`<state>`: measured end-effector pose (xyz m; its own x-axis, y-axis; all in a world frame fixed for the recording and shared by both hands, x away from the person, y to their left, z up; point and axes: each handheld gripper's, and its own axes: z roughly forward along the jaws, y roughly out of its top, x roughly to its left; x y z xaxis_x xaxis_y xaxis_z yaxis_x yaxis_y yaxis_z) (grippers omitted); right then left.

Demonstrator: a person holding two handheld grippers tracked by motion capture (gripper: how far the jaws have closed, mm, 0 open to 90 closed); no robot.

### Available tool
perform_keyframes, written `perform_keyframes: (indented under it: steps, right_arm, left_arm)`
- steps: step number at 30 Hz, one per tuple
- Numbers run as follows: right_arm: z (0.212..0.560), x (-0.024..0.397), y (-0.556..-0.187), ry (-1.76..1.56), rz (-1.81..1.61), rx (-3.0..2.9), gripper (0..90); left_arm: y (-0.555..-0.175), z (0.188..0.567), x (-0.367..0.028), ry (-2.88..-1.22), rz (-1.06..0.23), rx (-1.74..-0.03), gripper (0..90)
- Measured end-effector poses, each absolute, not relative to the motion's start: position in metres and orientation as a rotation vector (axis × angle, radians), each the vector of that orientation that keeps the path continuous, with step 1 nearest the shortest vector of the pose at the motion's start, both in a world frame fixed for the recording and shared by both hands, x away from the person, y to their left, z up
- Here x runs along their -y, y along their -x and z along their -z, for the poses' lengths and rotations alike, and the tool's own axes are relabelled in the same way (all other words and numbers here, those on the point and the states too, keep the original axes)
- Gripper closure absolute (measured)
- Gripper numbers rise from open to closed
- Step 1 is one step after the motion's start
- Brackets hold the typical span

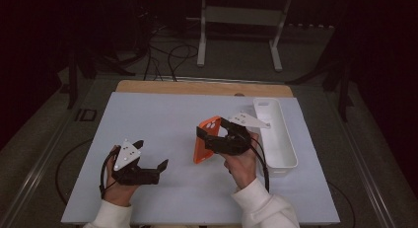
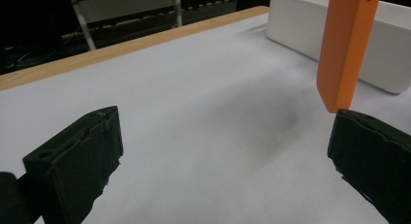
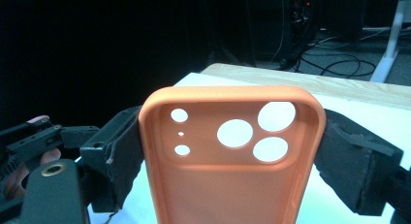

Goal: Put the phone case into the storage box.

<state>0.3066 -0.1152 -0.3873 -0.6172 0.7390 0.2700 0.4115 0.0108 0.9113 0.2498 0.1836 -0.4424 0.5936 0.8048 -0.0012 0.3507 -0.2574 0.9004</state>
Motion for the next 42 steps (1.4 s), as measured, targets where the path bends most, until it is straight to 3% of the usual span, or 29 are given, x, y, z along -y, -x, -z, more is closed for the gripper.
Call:
perform_keyframes:
  steps: [42]
  right_arm:
    - [0.383,0.127,-0.319,-1.231,-1.612,-1.934,16.7]
  left_arm:
    - [-0.243,0.449,-0.206,-1.830,-0.603,-0.966,0.0]
